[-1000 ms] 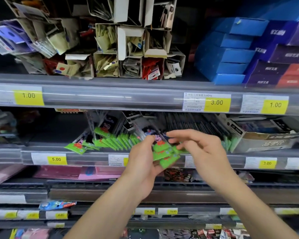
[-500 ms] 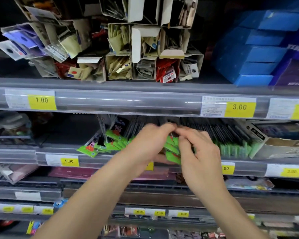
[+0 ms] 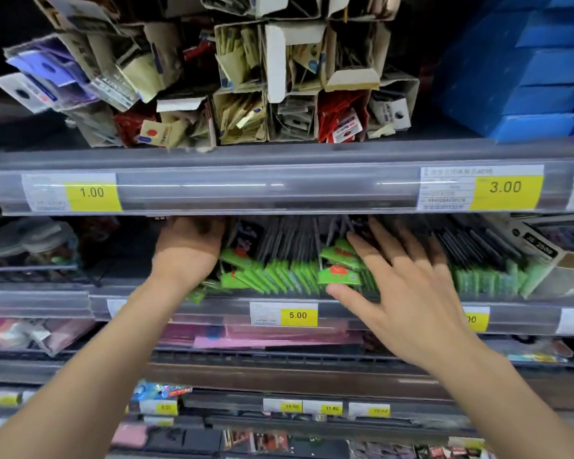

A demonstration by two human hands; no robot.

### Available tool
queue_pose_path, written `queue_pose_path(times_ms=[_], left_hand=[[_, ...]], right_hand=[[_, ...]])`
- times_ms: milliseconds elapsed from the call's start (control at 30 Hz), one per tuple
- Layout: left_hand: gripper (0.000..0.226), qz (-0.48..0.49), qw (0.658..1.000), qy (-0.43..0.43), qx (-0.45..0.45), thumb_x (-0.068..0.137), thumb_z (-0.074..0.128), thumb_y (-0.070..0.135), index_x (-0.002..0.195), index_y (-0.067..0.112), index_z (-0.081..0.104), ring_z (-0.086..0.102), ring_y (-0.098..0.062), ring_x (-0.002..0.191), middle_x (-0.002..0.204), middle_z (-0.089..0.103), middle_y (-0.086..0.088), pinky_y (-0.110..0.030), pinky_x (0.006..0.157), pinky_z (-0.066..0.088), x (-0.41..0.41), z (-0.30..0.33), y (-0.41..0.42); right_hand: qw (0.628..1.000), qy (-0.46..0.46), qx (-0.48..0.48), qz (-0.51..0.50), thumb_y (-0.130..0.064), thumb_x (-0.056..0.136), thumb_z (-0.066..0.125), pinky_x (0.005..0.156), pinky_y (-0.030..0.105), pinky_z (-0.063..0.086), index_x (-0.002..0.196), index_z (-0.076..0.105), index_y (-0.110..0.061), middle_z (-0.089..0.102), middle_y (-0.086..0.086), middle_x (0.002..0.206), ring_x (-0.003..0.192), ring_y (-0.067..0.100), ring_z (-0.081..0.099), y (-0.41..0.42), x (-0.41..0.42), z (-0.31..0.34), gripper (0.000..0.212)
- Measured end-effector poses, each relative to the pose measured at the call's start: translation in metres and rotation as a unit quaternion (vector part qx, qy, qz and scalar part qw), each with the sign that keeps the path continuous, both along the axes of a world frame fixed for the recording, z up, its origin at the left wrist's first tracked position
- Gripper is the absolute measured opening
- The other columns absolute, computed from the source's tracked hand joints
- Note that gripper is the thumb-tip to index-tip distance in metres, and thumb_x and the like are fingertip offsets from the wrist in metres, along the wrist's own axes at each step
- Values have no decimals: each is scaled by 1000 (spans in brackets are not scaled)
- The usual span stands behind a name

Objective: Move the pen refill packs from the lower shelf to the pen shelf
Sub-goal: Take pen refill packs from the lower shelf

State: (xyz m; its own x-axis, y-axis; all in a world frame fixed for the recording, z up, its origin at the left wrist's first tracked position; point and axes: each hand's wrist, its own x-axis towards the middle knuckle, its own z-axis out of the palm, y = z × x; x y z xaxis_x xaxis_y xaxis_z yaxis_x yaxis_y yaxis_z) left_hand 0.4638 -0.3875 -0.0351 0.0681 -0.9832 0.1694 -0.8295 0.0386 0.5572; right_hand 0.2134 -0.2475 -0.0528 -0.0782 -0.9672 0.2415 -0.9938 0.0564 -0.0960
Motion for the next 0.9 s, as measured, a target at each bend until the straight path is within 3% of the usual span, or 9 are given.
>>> queue_pose_path(times_ms=[100,200,233,367,467,567,733,800,900], left_hand=[[41,-26,986,107,123,110,49,31,135,1,63,68,-42,118,133,68,-26,-43,91,59,-13,2,-7],[43,-50,979,107,166,113,43,27,140,-2,59,70,-38,116,136,66,-25,-24,60,53,-23,8,-16],[44,-60,979,88,176,114,41,28,141,-1,59,69,-37,118,138,65,-24,-23,61,50,-25,11,-18],[42,-104,985,47,128,115,35,34,151,20,50,53,-26,124,155,53,-8,-29,94,33,-32,18,-17],[48,-115,981,7,157,115,28,37,157,18,43,47,-32,143,163,46,-9,-29,105,33,-41,16,-19],[65,-47,979,-61,191,110,23,54,160,17,38,45,-42,145,166,41,-14,-46,120,36,-34,8,-26],[48,1,985,-134,107,109,29,46,154,31,34,56,-53,124,137,55,-30,-51,96,44,-8,-4,-1],[49,-5,988,-104,114,104,25,59,150,43,33,55,-52,124,138,55,-28,-50,92,40,-13,-3,9],[71,-46,986,-119,112,97,21,78,152,40,42,53,-49,129,143,56,-25,-48,94,38,-36,-6,15]], right_hand=[[1000,11,0,-11,-77,97,12,110,58,38,152,42,-34,45,-1,158,132,31,55,0,0,0,75],[1000,16,10,-18,-69,100,17,106,56,40,151,42,-35,46,-2,158,136,31,51,-2,1,1,67],[999,21,19,-18,-69,100,17,106,55,39,152,40,-36,43,-3,159,138,30,48,-2,2,2,66],[999,19,32,-22,-72,97,10,108,55,37,155,30,-40,35,-6,163,140,30,43,-3,3,6,69],[999,20,29,-22,-73,97,7,110,55,35,157,22,-43,28,-8,166,143,29,39,-5,3,5,68],[1000,13,8,-16,-75,97,9,113,56,32,158,18,-44,25,-6,167,148,30,30,-2,0,5,68],[991,6,-59,-123,-70,99,21,102,56,41,147,49,-32,46,11,152,139,40,36,13,-28,6,68],[986,10,-39,-161,-73,97,19,102,56,40,145,53,-32,46,15,152,136,44,39,15,-40,6,72],[984,27,-7,-174,-77,96,11,100,55,42,141,59,-32,56,19,143,118,47,54,14,-43,2,79]])
